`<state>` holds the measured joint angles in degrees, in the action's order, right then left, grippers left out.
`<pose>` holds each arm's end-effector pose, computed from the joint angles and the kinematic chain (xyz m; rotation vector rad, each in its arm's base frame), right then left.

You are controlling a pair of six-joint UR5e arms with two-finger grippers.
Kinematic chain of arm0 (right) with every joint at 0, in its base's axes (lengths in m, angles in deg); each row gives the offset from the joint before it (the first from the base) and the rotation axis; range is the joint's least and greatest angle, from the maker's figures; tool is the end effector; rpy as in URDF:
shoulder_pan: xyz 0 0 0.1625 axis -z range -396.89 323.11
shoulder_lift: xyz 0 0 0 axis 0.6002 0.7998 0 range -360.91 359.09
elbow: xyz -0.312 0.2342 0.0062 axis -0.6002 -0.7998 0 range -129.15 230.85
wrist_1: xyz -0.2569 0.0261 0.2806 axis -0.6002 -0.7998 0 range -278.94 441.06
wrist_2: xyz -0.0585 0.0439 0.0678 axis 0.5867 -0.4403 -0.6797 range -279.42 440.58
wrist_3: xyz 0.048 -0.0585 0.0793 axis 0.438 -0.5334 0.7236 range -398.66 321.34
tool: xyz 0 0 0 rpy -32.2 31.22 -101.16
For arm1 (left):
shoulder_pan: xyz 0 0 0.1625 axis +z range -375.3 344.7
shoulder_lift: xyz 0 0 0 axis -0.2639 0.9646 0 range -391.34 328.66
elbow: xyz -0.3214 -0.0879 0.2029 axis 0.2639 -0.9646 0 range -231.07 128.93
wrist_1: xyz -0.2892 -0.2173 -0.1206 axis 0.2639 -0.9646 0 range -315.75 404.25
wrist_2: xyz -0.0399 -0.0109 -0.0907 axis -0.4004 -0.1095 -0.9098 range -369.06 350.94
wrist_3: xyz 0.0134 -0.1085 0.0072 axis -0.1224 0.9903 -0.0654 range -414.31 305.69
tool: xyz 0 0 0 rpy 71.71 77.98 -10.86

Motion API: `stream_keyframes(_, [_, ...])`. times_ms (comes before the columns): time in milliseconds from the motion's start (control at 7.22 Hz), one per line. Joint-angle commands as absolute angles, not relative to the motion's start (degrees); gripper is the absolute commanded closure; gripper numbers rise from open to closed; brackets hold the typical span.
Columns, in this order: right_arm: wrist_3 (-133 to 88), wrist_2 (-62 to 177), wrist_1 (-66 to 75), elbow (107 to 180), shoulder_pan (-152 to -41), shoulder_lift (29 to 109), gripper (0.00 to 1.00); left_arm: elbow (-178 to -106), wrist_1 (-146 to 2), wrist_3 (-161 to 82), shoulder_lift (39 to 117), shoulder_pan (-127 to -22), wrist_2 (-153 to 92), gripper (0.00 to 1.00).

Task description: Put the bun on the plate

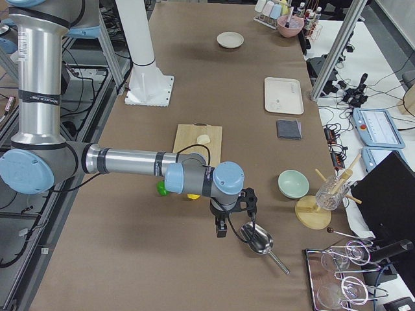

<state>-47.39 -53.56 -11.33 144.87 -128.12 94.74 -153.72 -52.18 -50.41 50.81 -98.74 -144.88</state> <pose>0.0658 -0.4113 0.6464 0.0006 -0.7732 -0.0973 -0.0069 -0.4189 0.5746 0.1119 0.8110 0.1223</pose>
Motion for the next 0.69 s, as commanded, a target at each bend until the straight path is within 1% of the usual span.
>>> stream_keyframes(0, [-47.4,-53.6,-11.4,144.7,-128.1,94.9,0.00,-146.9,-65.2,-35.2,54.2,-91.9,-145.1,0.02])
stream_keyframes(415, [-47.7,-53.7,-11.3,144.7,-127.7,95.5,0.00,-133.8,-82.3,-23.2,59.4,-84.9,-144.9,0.03])
stream_keyframes(554, [-47.8,-53.7,-11.3,144.8,-127.5,95.5,0.00,-130.8,-85.4,-21.4,60.8,-83.5,-144.9,0.04])
